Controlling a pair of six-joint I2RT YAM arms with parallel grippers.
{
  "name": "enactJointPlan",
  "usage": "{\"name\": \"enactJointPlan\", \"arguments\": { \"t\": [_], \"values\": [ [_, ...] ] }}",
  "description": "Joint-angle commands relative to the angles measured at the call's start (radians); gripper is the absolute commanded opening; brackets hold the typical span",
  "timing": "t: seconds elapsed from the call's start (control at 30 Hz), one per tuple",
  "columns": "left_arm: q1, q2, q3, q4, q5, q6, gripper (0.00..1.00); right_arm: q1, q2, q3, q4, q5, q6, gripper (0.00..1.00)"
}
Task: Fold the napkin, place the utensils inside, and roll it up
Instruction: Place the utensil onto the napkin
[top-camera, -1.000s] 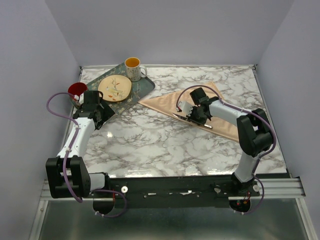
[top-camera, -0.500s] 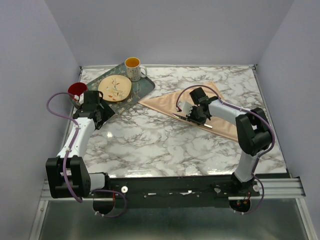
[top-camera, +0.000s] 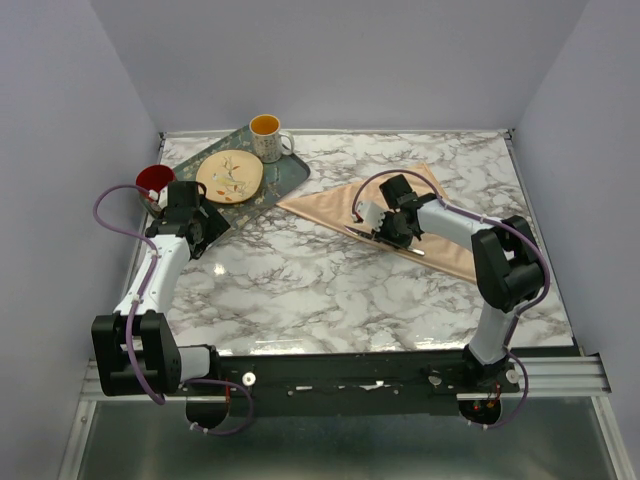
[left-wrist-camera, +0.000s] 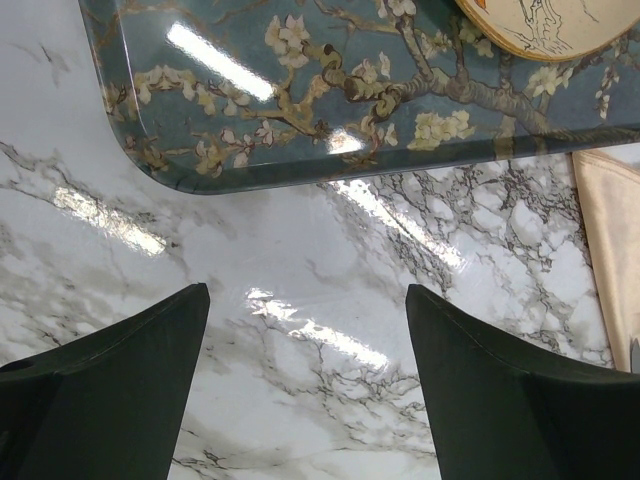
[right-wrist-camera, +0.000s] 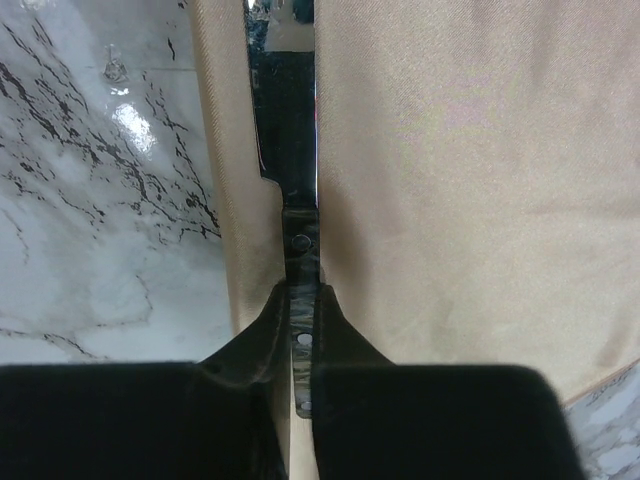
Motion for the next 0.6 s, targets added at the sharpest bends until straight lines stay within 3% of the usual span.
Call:
{"name": "enactJointPlan", "arguments": {
  "t": [0.0,0.3,0.43,0.57],
  "values": [
    [-0.002,0.000,0.020,0.011,-0.002,0.018,0.90,-0.005,0.016,-0.023,0.038,-0.028,0.007,0.20],
    [-0.002,0.000,0.019,0.014,0.004,0.020,0.91,-0.005,0.008,-0.033,0.045,-0.030,0.008,0.31],
    [-0.002,0.000,0.012,0.035,0.062,0.046,0.98,-0.005,-0.012,-0.028,0.044,-0.024,0.030,0.33],
    [-0.011,0.000,-0.006,0.080,0.151,0.073,0.99,-0.005,-0.049,-0.016,0.044,-0.004,0.060,0.37]
  ]
}}
